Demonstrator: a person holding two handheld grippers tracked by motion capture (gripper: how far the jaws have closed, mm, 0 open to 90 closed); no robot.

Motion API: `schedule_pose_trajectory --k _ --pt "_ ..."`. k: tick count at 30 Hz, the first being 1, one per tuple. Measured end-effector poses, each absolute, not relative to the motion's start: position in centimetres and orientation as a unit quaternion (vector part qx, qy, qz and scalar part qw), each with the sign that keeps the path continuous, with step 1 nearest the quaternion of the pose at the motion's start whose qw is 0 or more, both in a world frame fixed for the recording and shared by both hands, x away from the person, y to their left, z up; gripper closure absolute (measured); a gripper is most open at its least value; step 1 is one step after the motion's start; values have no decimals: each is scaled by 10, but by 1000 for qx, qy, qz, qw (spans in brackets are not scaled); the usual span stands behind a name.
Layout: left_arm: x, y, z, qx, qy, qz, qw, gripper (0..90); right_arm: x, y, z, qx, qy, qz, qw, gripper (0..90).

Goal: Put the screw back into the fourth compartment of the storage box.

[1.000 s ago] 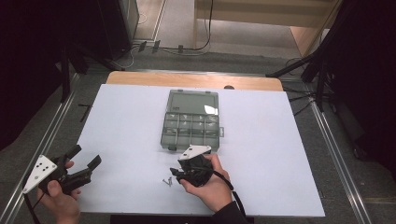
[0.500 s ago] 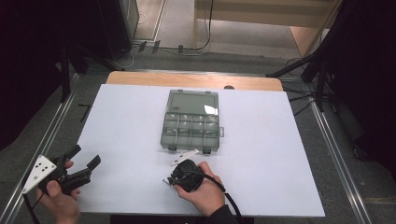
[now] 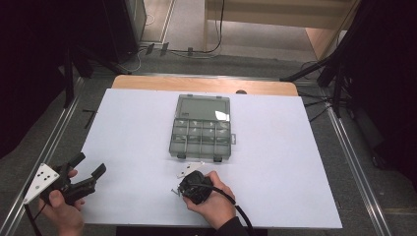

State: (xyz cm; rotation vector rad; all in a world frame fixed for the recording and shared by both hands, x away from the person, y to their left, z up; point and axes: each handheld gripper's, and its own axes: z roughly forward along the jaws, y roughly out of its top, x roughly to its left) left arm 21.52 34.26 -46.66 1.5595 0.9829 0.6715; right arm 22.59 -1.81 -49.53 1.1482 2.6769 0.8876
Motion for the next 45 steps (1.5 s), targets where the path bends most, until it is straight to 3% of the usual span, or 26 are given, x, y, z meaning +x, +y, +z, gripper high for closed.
schedule_pose_trajectory --k 13,45 --pt "216 343 -467 661 415 284 557 164 227 -26 -497 382 867 317 43 897" --pt "215 339 -468 666 412 281 555 164 246 -73 -445 391 834 385 63 897"
